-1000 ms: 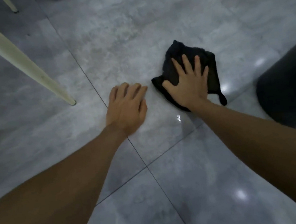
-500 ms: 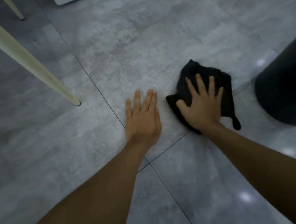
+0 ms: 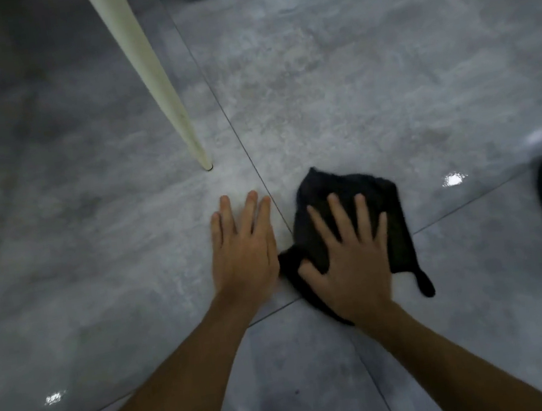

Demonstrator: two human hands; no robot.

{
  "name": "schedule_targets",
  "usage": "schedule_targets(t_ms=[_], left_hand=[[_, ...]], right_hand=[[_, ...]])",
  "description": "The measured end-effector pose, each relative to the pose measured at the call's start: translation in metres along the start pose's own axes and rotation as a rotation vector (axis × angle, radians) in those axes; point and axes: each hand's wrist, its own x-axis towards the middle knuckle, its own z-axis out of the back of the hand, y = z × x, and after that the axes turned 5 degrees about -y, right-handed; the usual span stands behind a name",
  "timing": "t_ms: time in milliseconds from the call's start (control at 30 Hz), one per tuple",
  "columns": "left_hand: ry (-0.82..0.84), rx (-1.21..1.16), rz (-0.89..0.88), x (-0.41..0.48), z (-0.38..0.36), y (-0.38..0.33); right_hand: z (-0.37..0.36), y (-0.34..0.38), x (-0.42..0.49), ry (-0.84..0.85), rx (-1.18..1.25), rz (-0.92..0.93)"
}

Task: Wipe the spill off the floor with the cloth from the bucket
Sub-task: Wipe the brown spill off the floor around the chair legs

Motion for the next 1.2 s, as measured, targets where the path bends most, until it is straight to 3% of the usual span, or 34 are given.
schedule_targets(t_ms=[67, 167, 233, 333, 400, 567, 633, 700, 800, 867, 967, 1100, 1200], left_hand=[[-0.016, -0.057, 0.02, -0.001, 0.005, 0.011], [-0.059, -0.05, 0.151, -0.021, 0.018, 0.043], [-0.056, -0.037, 0.171, -0.042, 0.026, 0.063], [-0.072, -0.135, 0.112, -0.059, 0.027, 0.081], [-0.12, -0.202, 0.154, -0.057, 0.026, 0.091], [-0.131, -0.004, 0.226, -0.089, 0.039, 0.129], [-0.11, 0.038, 0.329, -0.109, 0.043, 0.135], [-0.071, 0.064, 0.397, -0.119, 0.045, 0.135], [-0.073, 0.082, 0.524, -0.124, 0.049, 0.142], [-0.103, 0.088, 0.637, -0.134, 0.057, 0.158], [-0.103, 0.07, 0.699, -0.161, 0.072, 0.194], [-0.158, -0.05, 0.546, -0.192, 0.078, 0.221], [-0.208, -0.085, 0.551, -0.194, 0.073, 0.223]], right_hand=[[0.0, 0.011, -0.039, 0.04, 0.039, 0.226], [0.006, -0.004, -0.065, 0.067, 0.03, 0.364], [0.005, 0.003, -0.05, 0.047, 0.021, 0.296], [-0.008, 0.058, -0.005, 0.029, 0.021, 0.045], [-0.015, 0.106, 0.006, 0.058, 0.04, 0.056], [-0.017, 0.117, -0.04, 0.129, 0.104, 0.6], [-0.015, 0.101, -0.037, 0.135, 0.117, 0.713], [-0.017, 0.108, -0.021, 0.105, 0.099, 0.642], [-0.029, 0.171, 0.003, 0.092, 0.053, 0.365], [-0.034, 0.219, 0.0, 0.137, 0.076, 0.334], [-0.036, 0.239, -0.039, 0.204, 0.109, 0.635], [-0.031, 0.202, -0.048, 0.269, 0.152, 1.046], [-0.037, 0.213, -0.015, 0.221, 0.15, 1.021]])
